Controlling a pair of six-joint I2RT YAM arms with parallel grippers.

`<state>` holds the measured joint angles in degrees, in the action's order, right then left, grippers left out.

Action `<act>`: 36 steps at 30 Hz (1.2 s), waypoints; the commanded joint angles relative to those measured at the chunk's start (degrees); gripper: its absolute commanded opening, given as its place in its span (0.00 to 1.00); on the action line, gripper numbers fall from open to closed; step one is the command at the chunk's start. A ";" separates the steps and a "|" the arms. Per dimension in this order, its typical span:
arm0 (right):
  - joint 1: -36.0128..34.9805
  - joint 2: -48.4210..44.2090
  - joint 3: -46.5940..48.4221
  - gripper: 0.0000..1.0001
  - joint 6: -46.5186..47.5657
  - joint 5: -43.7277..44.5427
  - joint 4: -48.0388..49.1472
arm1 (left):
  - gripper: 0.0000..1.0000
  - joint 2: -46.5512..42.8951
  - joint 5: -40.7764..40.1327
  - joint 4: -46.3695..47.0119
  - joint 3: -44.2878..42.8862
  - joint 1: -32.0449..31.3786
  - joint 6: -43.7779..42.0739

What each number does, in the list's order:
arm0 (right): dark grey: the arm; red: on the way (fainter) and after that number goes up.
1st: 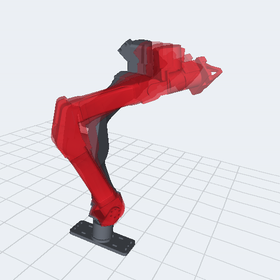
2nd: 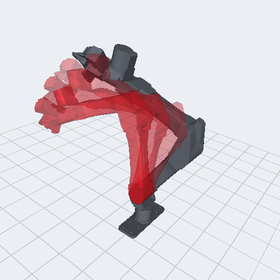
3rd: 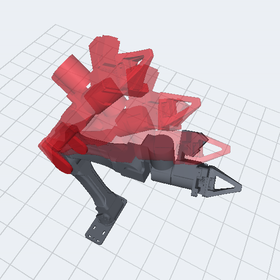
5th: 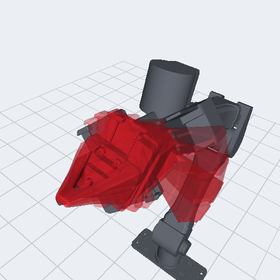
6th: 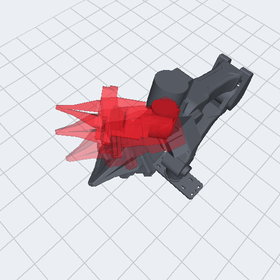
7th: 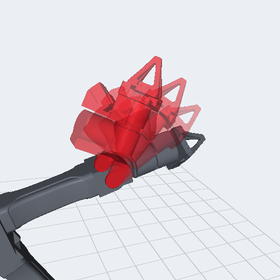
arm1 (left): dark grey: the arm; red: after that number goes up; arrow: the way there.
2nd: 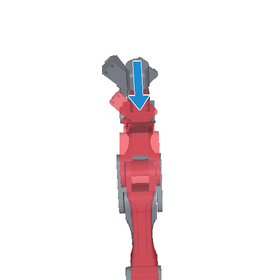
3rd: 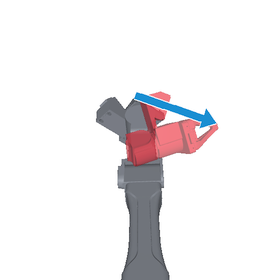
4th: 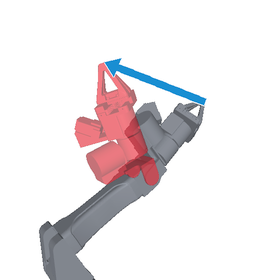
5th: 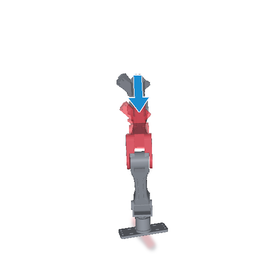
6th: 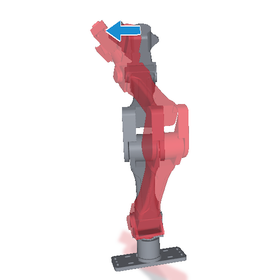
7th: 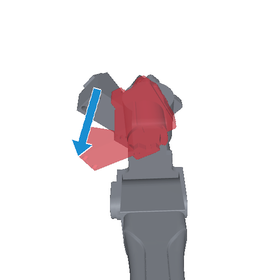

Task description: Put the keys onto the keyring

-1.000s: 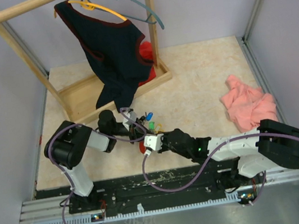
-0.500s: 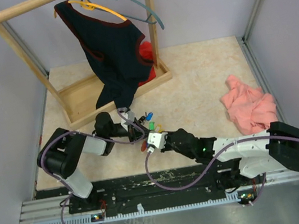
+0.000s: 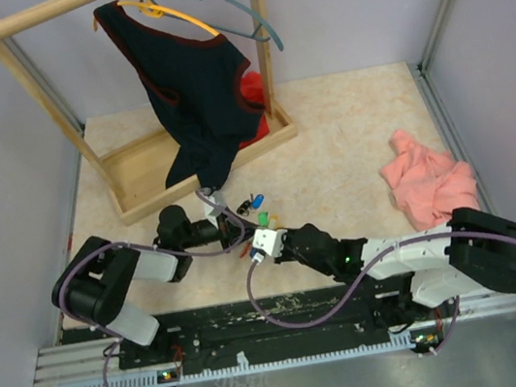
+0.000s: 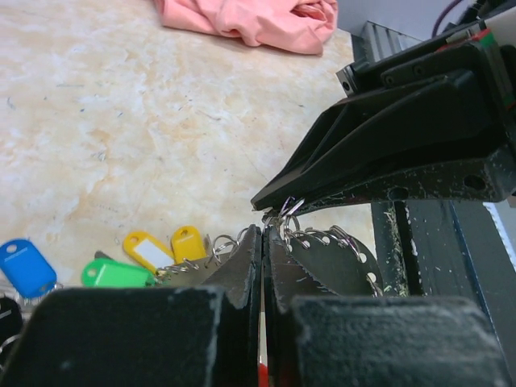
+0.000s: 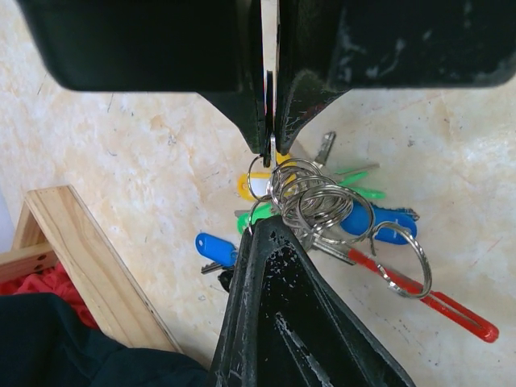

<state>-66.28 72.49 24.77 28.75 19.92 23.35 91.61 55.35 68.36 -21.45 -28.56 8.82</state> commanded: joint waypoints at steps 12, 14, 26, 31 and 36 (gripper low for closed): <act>-0.87 8.43 5.71 0.00 4.55 -0.32 7.86 | 0.00 -6.82 -30.62 13.46 8.18 -6.96 7.11; -0.87 8.92 6.18 0.00 5.23 -0.37 8.84 | 0.00 -7.10 -34.20 13.34 8.59 -8.60 6.77; 1.94 4.53 4.99 0.00 8.36 -0.22 10.73 | 0.13 -6.86 -34.03 16.52 13.21 -9.32 5.14; 3.13 2.75 5.12 0.00 10.08 -1.48 10.45 | 0.22 -7.14 -24.68 16.42 14.25 -6.06 3.74; 3.18 2.17 6.02 0.00 11.80 -2.47 8.98 | 0.25 -7.66 -15.73 13.93 12.83 -1.49 2.24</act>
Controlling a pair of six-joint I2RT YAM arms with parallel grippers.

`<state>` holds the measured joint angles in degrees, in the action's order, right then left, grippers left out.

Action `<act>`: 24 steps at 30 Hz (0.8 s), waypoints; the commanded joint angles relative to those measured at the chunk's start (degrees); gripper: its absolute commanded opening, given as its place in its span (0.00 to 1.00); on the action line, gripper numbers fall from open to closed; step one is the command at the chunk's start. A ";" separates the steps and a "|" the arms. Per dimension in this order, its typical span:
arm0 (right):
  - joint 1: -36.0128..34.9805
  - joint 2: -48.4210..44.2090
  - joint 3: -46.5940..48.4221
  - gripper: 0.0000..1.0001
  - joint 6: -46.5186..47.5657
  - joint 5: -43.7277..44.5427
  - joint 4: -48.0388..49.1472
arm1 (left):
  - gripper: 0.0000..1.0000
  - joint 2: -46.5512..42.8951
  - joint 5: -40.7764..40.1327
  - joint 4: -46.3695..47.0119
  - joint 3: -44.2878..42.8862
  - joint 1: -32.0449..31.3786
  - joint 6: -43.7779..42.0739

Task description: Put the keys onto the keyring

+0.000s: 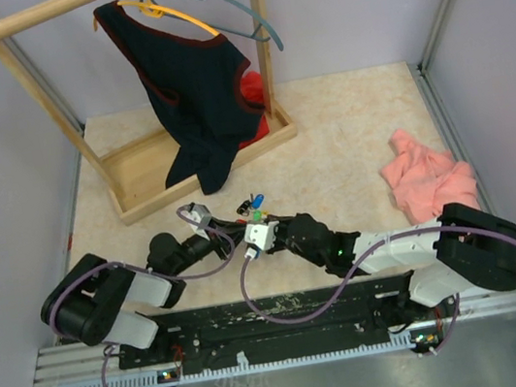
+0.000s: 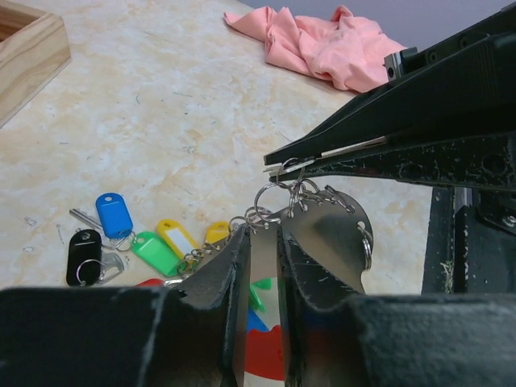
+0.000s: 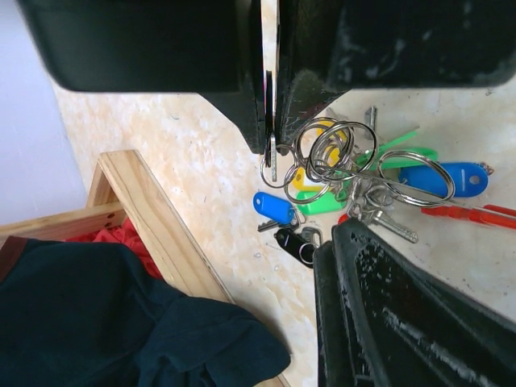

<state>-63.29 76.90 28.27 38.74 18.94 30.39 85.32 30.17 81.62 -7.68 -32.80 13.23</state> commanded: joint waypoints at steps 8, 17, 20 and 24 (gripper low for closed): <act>0.18 -2.72 3.02 0.00 2.92 -3.33 -0.02 | 0.31 -2.24 19.68 -10.95 -7.36 4.92 -9.65; -0.62 -0.72 3.02 0.00 3.21 -3.51 0.24 | 0.35 3.53 22.14 -11.48 -7.97 4.85 -8.98; -1.17 -0.78 2.54 0.00 3.02 -3.02 0.56 | 0.36 4.33 23.27 -14.73 -8.82 4.80 -10.06; -1.74 -0.90 2.23 0.00 3.06 -3.05 0.36 | 0.36 5.85 26.32 -11.14 -8.76 4.84 -8.80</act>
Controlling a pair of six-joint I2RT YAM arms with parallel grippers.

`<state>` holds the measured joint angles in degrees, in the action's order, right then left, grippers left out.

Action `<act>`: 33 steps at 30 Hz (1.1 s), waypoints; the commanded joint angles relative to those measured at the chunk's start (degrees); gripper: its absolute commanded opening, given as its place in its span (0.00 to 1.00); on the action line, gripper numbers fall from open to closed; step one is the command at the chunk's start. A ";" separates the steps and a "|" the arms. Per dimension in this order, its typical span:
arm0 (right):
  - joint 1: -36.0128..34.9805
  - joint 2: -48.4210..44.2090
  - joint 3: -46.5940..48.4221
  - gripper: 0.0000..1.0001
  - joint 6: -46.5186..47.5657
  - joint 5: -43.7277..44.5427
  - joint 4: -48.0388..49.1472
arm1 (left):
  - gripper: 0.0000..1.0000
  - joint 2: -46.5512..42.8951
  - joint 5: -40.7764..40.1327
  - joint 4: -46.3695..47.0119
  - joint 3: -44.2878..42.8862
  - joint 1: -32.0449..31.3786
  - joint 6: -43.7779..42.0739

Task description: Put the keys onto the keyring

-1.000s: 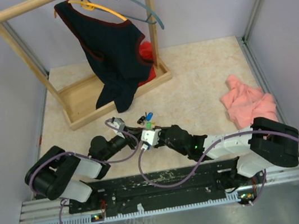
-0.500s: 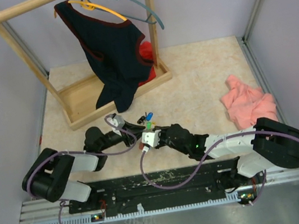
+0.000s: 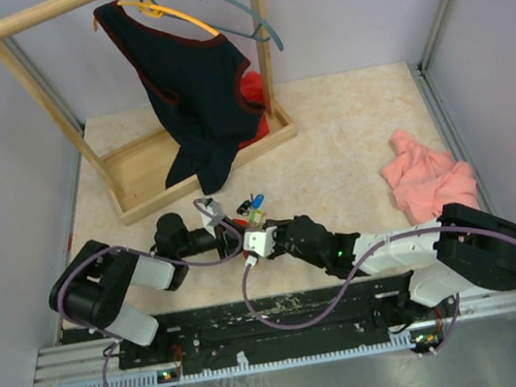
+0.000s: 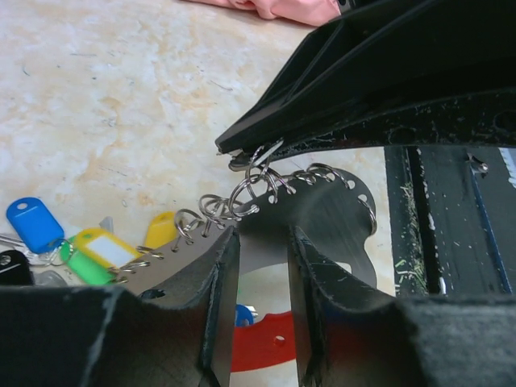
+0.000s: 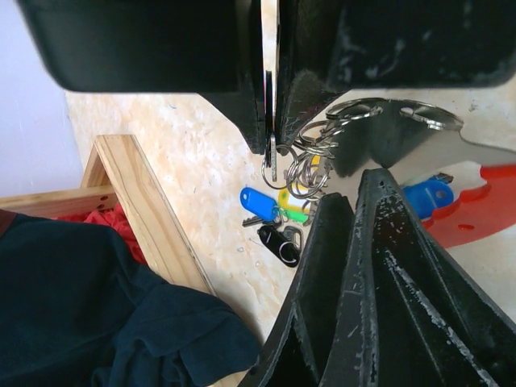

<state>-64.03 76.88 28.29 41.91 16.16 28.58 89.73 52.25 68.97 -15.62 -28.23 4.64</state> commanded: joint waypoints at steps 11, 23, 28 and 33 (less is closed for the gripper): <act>-2.16 0.02 1.77 0.00 -0.42 -0.64 2.51 | 0.40 0.74 3.85 1.18 -1.73 1.21 -2.34; -2.26 0.37 2.08 0.00 -0.59 -1.17 2.12 | 0.45 2.24 8.83 0.88 -4.64 1.93 -4.76; -2.26 0.54 2.30 0.00 -0.53 -1.11 1.93 | 0.39 4.47 11.52 2.73 -6.07 1.88 -2.75; -2.24 0.46 2.40 0.00 -0.56 -0.70 1.95 | 0.36 5.48 13.06 2.86 -5.61 1.90 -2.45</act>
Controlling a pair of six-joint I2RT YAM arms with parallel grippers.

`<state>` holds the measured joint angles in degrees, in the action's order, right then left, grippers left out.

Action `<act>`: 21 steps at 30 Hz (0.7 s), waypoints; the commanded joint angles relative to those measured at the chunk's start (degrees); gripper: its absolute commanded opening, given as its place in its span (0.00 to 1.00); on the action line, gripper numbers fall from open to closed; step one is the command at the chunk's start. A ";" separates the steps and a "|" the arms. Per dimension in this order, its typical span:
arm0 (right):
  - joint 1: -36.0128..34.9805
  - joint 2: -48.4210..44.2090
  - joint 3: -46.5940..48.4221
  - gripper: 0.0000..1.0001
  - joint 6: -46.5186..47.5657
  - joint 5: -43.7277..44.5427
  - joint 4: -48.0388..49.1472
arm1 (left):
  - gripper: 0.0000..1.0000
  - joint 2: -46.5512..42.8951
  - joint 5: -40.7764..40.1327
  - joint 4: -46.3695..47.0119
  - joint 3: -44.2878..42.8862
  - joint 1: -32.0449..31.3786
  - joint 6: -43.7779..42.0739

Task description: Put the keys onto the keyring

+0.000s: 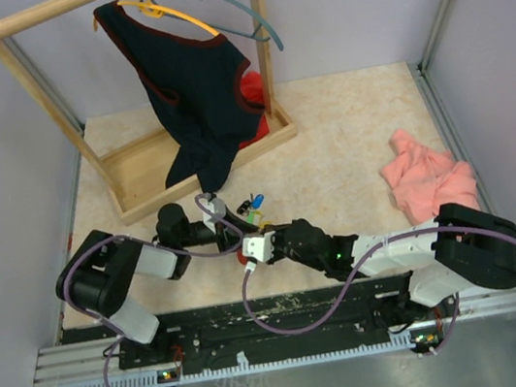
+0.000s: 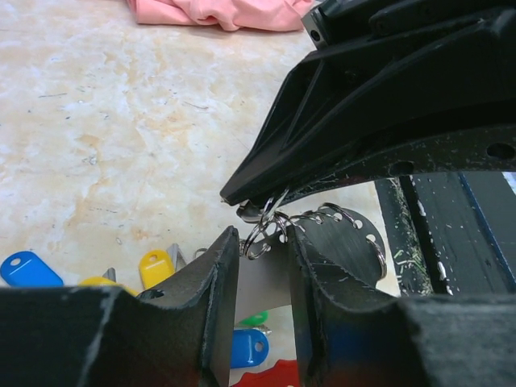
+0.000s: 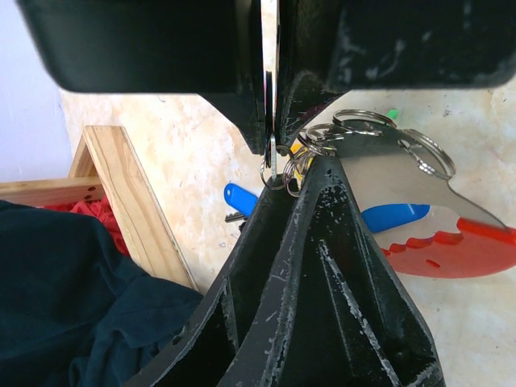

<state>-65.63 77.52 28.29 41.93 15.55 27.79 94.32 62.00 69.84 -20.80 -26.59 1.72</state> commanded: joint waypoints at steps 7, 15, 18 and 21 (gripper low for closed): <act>-0.66 -0.43 2.50 0.00 -0.58 0.13 2.40 | 0.29 2.07 4.97 2.33 -0.89 0.22 1.28; -0.70 -2.22 1.68 0.00 -1.81 2.11 0.70 | 0.00 0.48 2.96 0.72 -0.44 0.22 1.03; -0.69 -3.89 0.62 0.00 -3.39 3.06 -0.81 | 0.00 -1.40 -1.03 -1.18 -0.01 0.20 1.01; -1.03 -5.28 -0.17 0.00 -4.82 4.43 -3.36 | 0.00 -3.61 -6.09 -1.38 0.83 0.15 2.45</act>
<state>-65.63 75.99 28.14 40.12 17.04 25.19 94.19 62.06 68.86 -20.86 -26.59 3.01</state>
